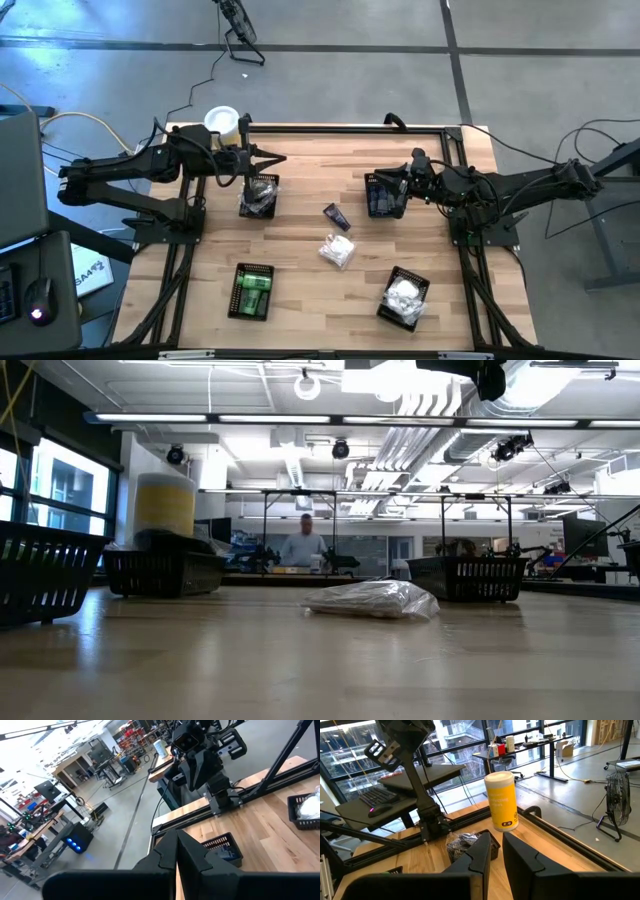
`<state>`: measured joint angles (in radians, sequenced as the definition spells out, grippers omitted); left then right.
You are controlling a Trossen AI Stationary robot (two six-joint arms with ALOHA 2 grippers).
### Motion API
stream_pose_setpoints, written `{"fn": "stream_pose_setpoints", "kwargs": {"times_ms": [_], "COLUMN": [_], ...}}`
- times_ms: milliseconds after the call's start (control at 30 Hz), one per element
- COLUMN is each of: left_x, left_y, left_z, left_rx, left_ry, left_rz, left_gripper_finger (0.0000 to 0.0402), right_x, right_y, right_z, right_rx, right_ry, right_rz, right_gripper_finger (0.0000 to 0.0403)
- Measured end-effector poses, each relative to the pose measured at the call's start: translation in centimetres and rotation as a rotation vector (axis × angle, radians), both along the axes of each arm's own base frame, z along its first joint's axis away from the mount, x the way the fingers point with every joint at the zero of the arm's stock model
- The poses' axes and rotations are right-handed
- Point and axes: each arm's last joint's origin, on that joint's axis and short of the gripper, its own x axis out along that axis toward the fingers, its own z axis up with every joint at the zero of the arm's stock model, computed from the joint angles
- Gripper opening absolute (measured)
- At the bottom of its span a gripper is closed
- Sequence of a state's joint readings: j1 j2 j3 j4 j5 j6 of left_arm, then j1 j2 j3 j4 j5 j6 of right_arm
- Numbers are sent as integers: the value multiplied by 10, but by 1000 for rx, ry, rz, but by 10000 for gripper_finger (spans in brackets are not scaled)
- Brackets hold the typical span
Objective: Pick & Place Travel size toiletries
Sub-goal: Put the white cotton pack into the bottom right black basket
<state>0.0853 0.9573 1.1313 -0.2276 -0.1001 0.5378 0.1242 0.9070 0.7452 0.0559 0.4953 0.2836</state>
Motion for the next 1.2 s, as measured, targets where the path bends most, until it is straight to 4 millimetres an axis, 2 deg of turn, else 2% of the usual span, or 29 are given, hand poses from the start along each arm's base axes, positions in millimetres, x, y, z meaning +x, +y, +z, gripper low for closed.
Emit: {"fn": "stream_pose_setpoints", "kwargs": {"times_ms": [1200], "left_x": [0], "left_y": [1], "left_z": [-1], "left_rx": [-22], "left_ry": [3], "left_rz": [23], "left_gripper_finger": [0], "right_x": [0], "right_y": [0], "right_z": [0], "right_rx": [0], "right_ry": [0], "right_rz": [0], "right_gripper_finger": [42]}}
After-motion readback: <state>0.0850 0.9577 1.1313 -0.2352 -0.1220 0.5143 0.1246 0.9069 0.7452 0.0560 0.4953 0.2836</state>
